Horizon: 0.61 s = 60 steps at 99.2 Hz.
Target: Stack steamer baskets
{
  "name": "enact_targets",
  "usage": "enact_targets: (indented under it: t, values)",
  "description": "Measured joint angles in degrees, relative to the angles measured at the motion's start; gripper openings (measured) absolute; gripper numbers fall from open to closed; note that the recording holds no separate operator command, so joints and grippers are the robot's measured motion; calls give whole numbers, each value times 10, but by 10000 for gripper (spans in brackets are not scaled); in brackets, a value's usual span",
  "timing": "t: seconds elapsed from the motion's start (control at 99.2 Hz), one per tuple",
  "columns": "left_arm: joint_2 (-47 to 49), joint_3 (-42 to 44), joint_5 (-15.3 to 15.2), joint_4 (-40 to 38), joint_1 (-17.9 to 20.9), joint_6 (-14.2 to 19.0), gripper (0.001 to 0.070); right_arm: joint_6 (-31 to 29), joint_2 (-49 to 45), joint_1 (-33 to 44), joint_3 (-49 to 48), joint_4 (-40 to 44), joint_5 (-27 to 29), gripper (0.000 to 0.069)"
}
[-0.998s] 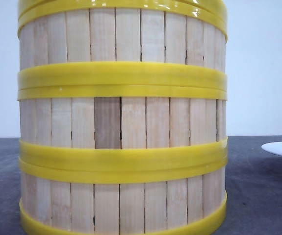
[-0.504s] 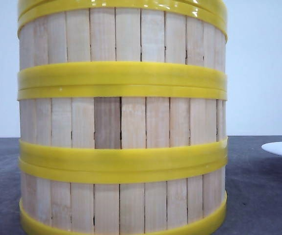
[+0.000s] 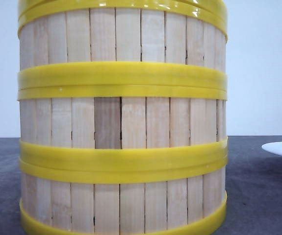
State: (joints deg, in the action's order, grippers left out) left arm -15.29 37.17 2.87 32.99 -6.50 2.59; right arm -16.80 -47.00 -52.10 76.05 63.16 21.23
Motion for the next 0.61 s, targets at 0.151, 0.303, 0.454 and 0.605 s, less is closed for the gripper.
enact_targets:
  t: [0.151,0.303,0.454,0.605]
  values:
    - [35,-111,-16,-116,25,-19,20,0,0,0,0,0,0,10]
    - [56,-200,-62,-183,37,-17,20,0,0,0,0,0,0,10]
    - [73,-255,-94,-210,40,-17,20,0,0,0,0,0,0,10]
    - [103,-296,-95,-213,40,-17,20,0,0,0,0,0,0,10]
